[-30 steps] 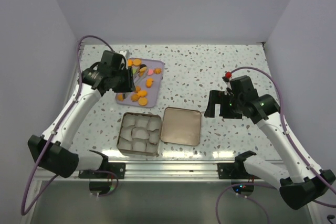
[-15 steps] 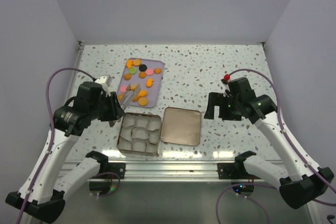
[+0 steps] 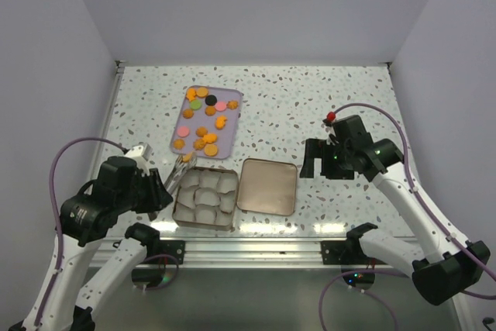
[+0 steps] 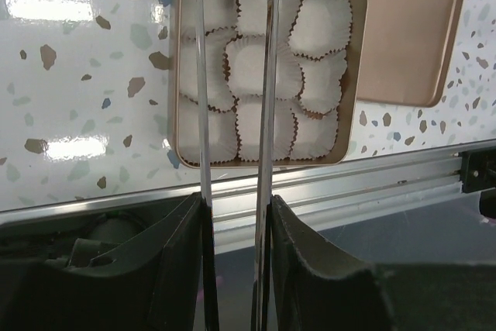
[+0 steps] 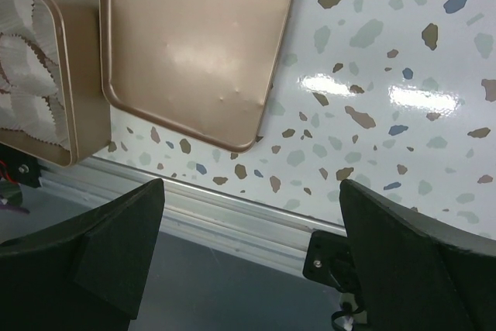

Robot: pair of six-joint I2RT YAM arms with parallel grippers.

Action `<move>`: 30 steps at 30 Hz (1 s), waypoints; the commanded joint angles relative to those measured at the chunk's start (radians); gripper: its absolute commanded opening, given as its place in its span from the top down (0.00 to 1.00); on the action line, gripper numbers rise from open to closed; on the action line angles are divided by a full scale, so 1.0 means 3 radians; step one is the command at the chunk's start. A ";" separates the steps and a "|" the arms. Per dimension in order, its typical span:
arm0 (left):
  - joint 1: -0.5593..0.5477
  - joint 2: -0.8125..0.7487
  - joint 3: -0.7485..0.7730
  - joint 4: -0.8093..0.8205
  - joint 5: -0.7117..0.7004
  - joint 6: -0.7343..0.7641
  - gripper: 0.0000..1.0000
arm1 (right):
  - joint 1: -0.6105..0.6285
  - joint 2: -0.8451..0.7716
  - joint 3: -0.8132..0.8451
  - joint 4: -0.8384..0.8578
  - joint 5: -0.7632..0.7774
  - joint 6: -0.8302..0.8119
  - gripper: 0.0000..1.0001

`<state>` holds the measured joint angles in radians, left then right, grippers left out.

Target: Pack the cookies

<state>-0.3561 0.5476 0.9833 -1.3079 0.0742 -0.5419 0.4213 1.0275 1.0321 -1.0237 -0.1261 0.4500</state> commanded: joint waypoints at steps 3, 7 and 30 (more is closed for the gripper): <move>-0.0009 -0.0010 -0.0097 -0.0033 -0.0017 -0.0106 0.83 | 0.0032 -0.0020 -0.0025 0.0078 -0.0091 0.0009 0.01; -0.0015 0.0010 -0.0184 -0.0028 -0.0073 -0.0106 0.83 | 0.0032 -0.0050 -0.0030 0.0048 -0.0076 0.0009 0.01; -0.0009 0.0005 -0.0148 -0.0028 -0.0150 -0.0137 0.56 | 0.0063 -0.0127 -0.0117 0.0053 -0.0014 -0.0007 0.01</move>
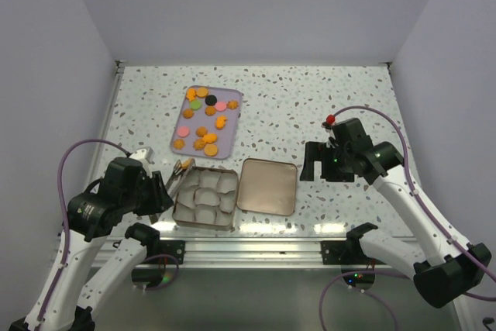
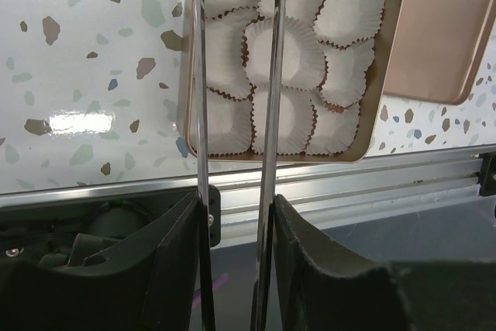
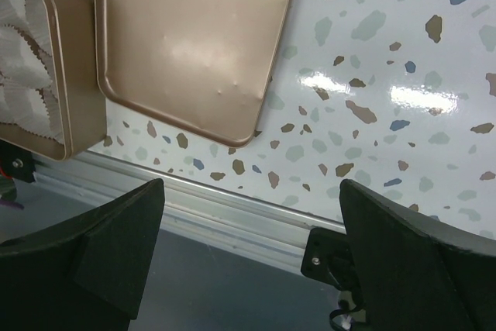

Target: Pack the cookies

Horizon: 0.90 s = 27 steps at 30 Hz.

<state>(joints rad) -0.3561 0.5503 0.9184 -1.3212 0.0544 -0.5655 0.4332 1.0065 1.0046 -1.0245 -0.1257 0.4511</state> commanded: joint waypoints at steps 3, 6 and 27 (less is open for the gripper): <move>-0.0015 -0.0014 0.0073 0.0017 -0.0069 -0.0053 0.54 | 0.0034 -0.0062 -0.0030 0.0055 -0.0005 -0.0016 0.01; -0.0009 -0.0034 0.0078 0.0012 -0.0058 -0.0063 0.53 | 0.0039 -0.0057 -0.0035 0.0060 0.0000 -0.0016 0.01; -0.0010 0.0655 0.0293 0.0292 -0.0503 -0.0063 0.52 | 0.0054 -0.0057 -0.0051 0.0066 -0.0016 -0.0011 0.01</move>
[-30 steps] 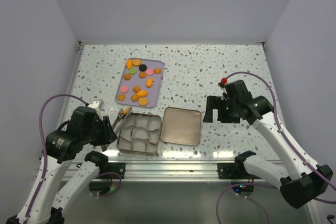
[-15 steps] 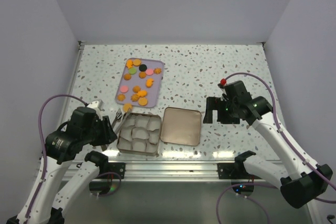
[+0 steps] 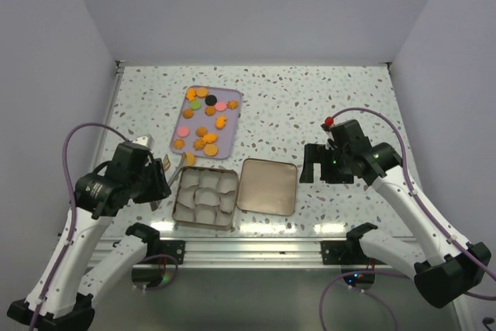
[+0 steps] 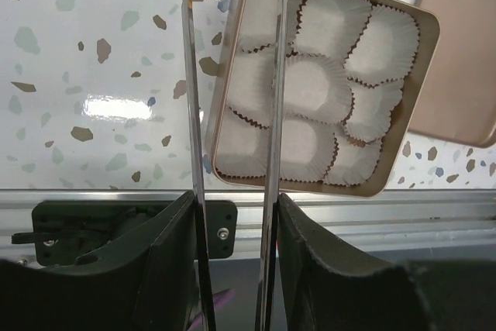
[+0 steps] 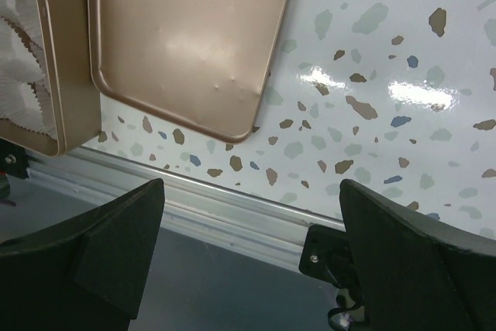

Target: Pack the cookies

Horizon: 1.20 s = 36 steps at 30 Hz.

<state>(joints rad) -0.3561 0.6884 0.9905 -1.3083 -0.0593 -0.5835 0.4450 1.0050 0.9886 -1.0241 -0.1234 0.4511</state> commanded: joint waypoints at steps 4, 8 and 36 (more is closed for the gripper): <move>-0.0010 0.0441 0.0042 0.0444 -0.0084 0.0053 0.52 | 0.0015 -0.0062 0.0023 0.0044 0.0007 -0.0016 0.01; -0.0009 0.0610 0.0083 0.0607 -0.0007 0.0119 0.52 | 0.0015 -0.0067 0.0018 0.0029 0.0023 -0.0026 0.01; -0.0015 0.1182 -0.0045 0.0858 0.0019 0.0242 0.59 | 0.0015 -0.0016 0.0059 0.0034 0.0151 -0.0103 0.01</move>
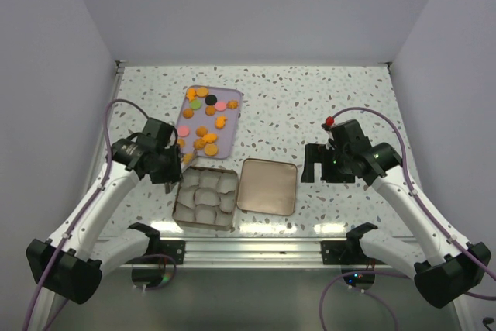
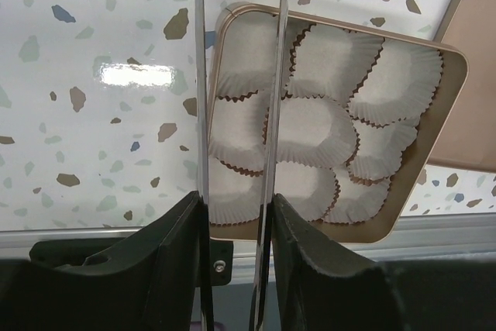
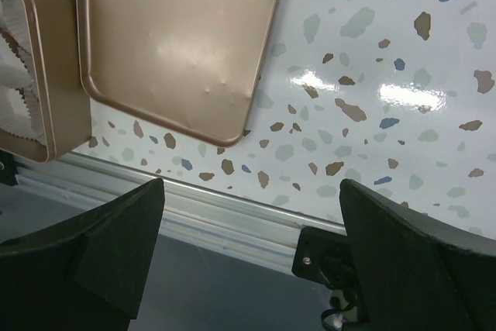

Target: Pack the cookies

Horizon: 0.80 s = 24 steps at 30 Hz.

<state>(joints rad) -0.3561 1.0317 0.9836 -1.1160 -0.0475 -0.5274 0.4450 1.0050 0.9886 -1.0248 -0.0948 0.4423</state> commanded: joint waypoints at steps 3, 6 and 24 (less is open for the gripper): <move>-0.0009 0.0058 0.0039 0.0223 -0.0056 0.0055 0.62 | 0.0030 0.0009 0.0079 0.0046 0.0050 -0.0078 0.01; -0.0010 0.0089 0.0198 0.0167 -0.0102 0.0076 0.62 | 0.0040 0.0030 0.0105 0.0052 0.0045 -0.0078 0.01; -0.0015 -0.0580 0.0741 -0.0401 0.0244 0.0132 0.64 | 0.0086 0.0015 -0.0012 0.0144 -0.0108 0.0003 0.01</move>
<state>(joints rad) -0.3561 0.9257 1.2057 -1.2068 -0.0479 -0.5114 0.4652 1.0271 0.9886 -1.0149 -0.1017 0.4377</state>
